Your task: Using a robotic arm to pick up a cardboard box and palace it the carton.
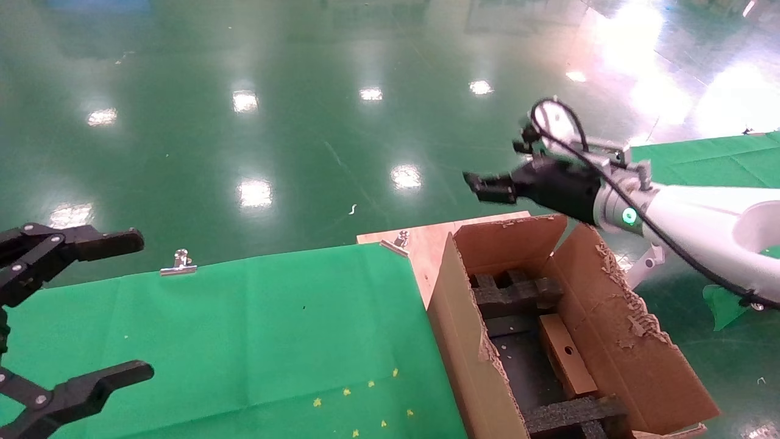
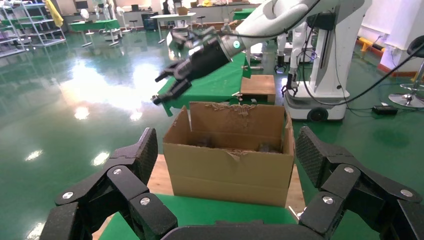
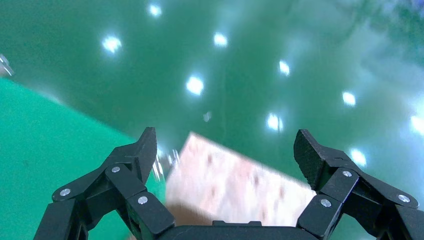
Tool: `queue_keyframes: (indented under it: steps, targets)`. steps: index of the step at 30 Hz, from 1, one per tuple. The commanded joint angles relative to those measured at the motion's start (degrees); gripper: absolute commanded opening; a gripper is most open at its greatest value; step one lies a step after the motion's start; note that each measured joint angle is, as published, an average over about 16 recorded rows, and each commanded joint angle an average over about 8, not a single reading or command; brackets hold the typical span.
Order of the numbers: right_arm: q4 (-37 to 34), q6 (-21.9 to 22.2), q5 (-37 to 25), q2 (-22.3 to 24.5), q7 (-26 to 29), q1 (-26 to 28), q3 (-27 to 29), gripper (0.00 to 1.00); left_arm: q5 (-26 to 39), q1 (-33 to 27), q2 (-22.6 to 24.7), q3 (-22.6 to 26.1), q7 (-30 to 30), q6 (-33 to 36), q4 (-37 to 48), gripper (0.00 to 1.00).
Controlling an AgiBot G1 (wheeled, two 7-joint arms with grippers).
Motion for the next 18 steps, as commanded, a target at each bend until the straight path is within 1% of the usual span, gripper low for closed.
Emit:
queue_keyframes:
  steps: [1,3,7,15,18]
  targets:
    - [0.11,3.77,1.05,0.26,-1.12,1.82,-1.64,1.0,0.0,0.0,0.0,0.0,0.0,0.0,0.0,1.0]
    - [0.24,6.41,1.39,0.66,-0.9,2.97,-2.55,1.0,0.0,0.0,0.0,0.0,0.0,0.0,0.0,1.0]
    - [0.42,9.0,1.79,1.09,-0.48,4.06,-3.34,1.0,-0.01,0.01,0.0,0.0,0.0,-0.01,0.01,1.0]
    - [0.19,6.6,2.02,0.71,-1.23,2.89,-2.4,1.0,-0.01,0.01,0.0,0.0,0.0,-0.01,0.01,1.0]
    - [0.05,4.49,3.61,0.45,-3.31,1.74,-0.39,1.0,-0.01,0.01,0.0,0.0,0.0,-0.01,0.01,1.0]
